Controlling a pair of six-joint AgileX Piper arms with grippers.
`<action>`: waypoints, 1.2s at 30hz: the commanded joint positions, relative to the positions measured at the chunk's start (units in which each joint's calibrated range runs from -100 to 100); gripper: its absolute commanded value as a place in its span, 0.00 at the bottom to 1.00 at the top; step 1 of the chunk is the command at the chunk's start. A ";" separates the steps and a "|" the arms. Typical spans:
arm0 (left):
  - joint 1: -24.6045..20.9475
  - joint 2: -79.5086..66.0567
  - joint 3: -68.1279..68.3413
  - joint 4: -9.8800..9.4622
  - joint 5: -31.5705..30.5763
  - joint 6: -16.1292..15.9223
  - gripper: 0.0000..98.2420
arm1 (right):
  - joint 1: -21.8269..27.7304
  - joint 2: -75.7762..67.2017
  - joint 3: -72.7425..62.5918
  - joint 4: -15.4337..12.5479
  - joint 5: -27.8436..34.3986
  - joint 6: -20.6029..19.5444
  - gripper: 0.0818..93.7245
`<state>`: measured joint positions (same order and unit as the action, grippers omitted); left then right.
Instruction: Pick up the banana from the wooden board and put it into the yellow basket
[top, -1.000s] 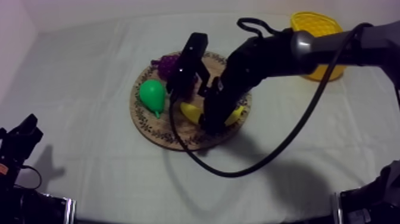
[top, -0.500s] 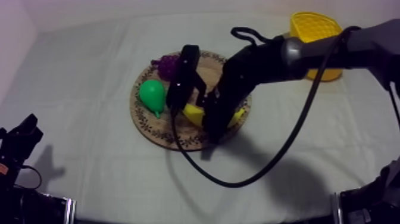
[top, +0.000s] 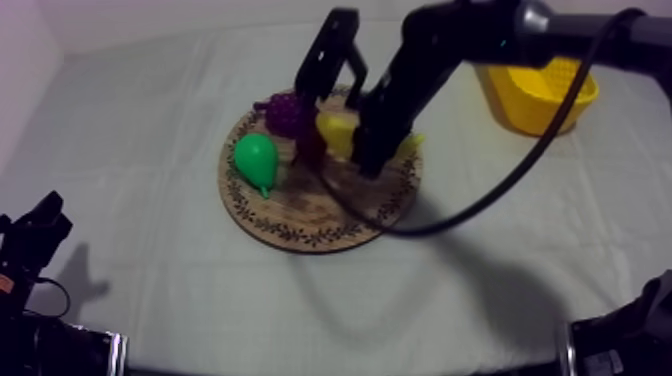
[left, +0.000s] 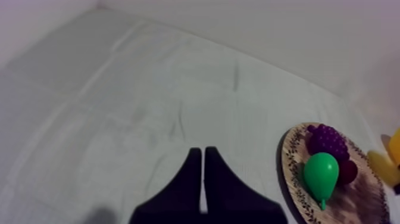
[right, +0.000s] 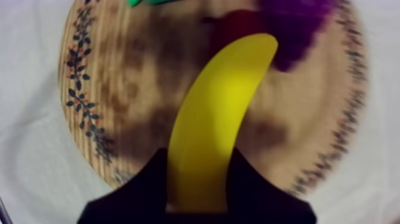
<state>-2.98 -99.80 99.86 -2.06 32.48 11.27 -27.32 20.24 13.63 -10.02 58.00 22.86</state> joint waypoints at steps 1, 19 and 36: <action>-0.03 -0.03 0.03 -0.01 0.02 -0.01 0.00 | 4.30 -2.07 -4.76 -0.60 8.42 -0.07 0.22; -0.03 -0.03 0.03 -0.01 0.02 -0.01 0.00 | 24.98 -3.19 -17.75 2.09 9.74 -4.49 0.23; -0.03 -0.03 0.03 -0.01 0.02 -0.01 0.00 | 31.64 6.61 -19.82 2.97 4.72 -4.85 0.29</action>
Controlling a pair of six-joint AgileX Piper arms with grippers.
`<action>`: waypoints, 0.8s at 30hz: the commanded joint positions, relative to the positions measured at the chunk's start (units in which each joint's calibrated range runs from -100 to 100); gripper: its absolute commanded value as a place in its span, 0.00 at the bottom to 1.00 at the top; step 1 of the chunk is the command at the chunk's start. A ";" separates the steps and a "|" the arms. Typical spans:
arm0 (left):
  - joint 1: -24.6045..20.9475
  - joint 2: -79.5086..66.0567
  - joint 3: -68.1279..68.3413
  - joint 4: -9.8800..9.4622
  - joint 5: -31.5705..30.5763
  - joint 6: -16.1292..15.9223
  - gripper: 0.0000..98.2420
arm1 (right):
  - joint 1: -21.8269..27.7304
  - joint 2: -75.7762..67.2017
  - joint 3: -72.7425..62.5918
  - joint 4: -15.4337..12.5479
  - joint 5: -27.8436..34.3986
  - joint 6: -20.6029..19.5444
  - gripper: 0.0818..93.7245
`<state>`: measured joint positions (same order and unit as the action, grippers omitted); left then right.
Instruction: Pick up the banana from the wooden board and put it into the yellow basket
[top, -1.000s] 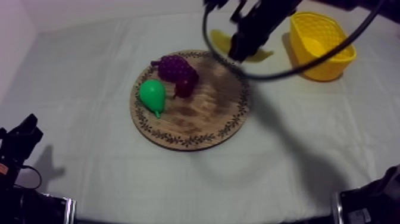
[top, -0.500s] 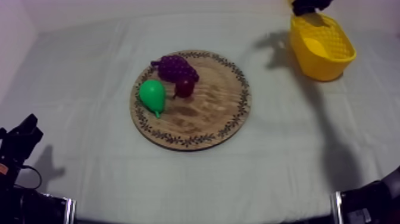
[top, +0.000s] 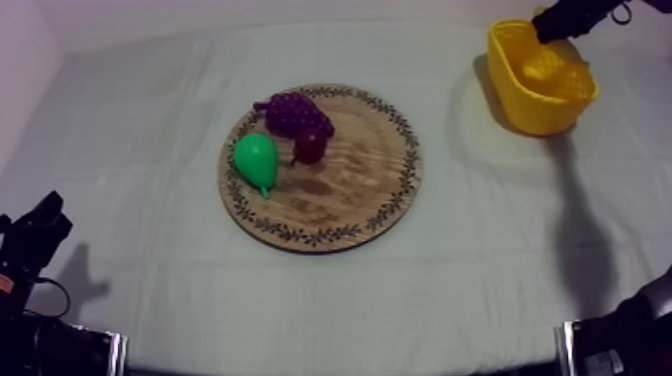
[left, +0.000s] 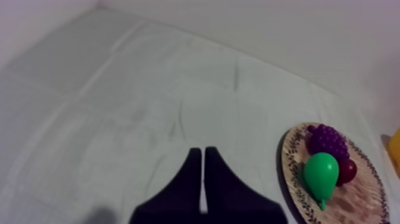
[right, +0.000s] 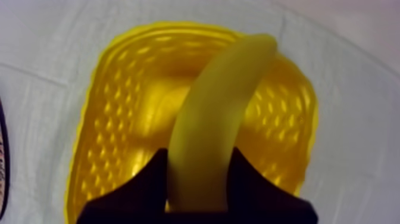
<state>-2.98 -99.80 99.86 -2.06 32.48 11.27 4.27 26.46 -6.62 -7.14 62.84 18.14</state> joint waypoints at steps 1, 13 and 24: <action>-0.03 -0.03 0.03 -0.01 0.02 -0.01 0.00 | 0.08 0.77 1.07 0.12 -0.51 -0.27 0.31; -0.03 -0.03 0.03 -0.01 0.02 -0.01 0.00 | -1.02 1.85 5.48 3.02 -8.04 -5.45 0.46; -0.03 -0.03 0.03 -0.01 0.02 -0.02 0.00 | -2.06 -10.50 18.36 6.20 -18.30 -11.46 0.07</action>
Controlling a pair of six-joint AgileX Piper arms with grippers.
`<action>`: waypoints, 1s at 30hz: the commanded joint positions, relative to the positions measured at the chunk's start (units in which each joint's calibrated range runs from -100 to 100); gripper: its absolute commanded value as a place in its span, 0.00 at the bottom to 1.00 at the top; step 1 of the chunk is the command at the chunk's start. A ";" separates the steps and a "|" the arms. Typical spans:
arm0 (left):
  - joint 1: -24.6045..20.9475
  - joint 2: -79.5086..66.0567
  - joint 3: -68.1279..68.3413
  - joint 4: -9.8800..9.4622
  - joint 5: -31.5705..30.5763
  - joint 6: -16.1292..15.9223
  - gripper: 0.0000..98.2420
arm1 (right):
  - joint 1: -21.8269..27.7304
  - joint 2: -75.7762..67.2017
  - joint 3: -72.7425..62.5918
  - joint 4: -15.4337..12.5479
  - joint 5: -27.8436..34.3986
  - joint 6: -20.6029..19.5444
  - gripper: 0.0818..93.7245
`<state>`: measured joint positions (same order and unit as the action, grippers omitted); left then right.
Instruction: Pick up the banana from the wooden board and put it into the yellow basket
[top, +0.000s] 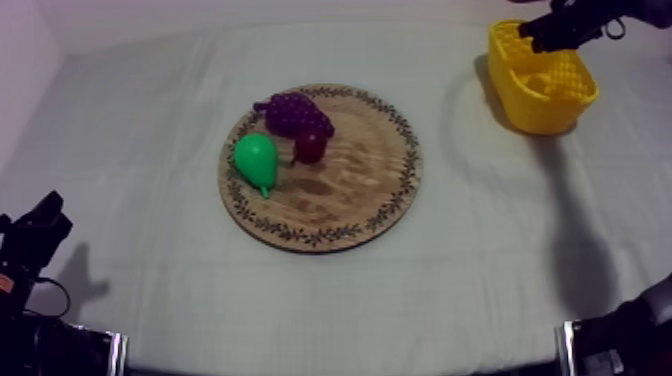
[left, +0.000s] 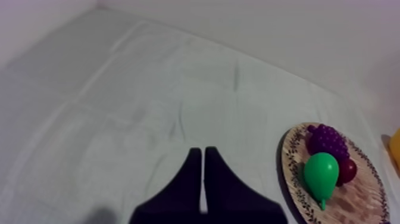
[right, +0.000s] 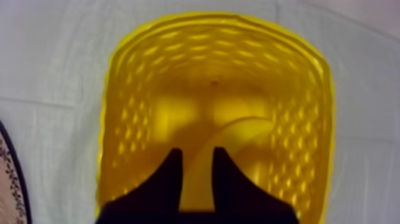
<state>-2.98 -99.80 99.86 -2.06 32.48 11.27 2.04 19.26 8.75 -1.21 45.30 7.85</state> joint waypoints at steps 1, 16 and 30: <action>-0.03 -0.03 0.03 -0.01 0.02 0.01 0.00 | 0.43 -5.19 4.55 0.02 -1.15 -1.29 0.05; -0.03 -0.03 0.03 -0.01 0.02 -0.02 0.00 | -0.52 -41.79 38.96 -2.45 -5.67 1.49 0.01; -0.03 -0.03 0.03 -0.01 0.02 -0.01 0.00 | -2.91 -78.79 73.44 -5.29 -16.73 2.66 0.00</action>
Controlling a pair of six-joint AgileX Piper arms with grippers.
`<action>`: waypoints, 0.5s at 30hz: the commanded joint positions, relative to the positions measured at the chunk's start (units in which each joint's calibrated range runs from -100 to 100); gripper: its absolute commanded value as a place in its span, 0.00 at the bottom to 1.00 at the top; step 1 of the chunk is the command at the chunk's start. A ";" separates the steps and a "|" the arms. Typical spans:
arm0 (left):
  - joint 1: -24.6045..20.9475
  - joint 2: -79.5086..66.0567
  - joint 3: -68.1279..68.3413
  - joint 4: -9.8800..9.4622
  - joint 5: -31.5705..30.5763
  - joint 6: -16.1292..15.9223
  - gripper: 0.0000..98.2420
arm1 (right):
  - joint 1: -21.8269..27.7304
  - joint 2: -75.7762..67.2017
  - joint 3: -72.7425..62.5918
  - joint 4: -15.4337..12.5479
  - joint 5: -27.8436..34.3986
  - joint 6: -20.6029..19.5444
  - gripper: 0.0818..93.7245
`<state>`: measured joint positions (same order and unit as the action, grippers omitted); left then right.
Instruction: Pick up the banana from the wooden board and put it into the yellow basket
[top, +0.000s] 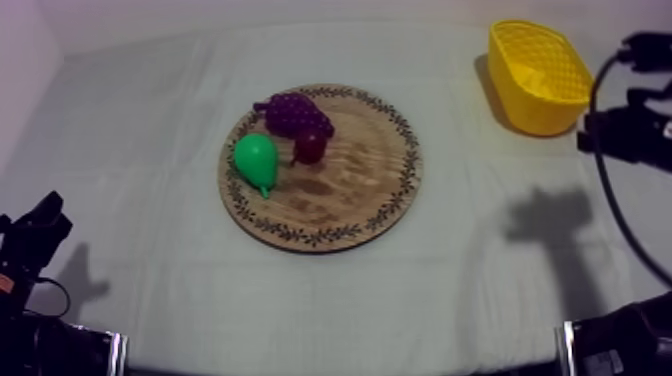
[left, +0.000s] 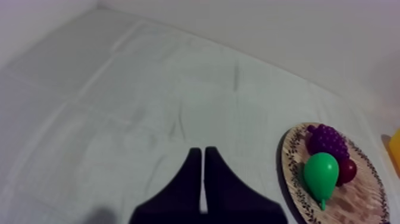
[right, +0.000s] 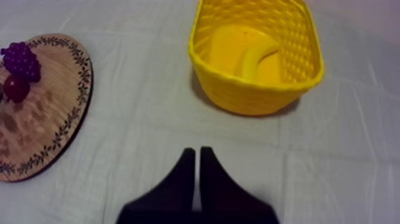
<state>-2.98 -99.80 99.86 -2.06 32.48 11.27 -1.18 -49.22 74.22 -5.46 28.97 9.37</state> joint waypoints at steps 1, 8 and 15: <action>-0.03 -0.03 0.03 -0.01 0.02 -0.01 0.00 | 0.61 -13.23 10.11 -1.67 -0.67 1.72 0.00; -0.03 -0.03 0.03 -0.01 0.02 -0.01 0.00 | 1.11 -32.91 22.04 0.04 1.41 0.15 0.00; -0.03 -0.03 0.03 -0.01 0.02 -0.02 0.00 | 1.55 -44.05 25.05 3.48 8.46 -4.88 0.00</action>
<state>-2.98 -99.80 99.86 -2.06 32.48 11.27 0.33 -88.25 99.37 -2.42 36.53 6.31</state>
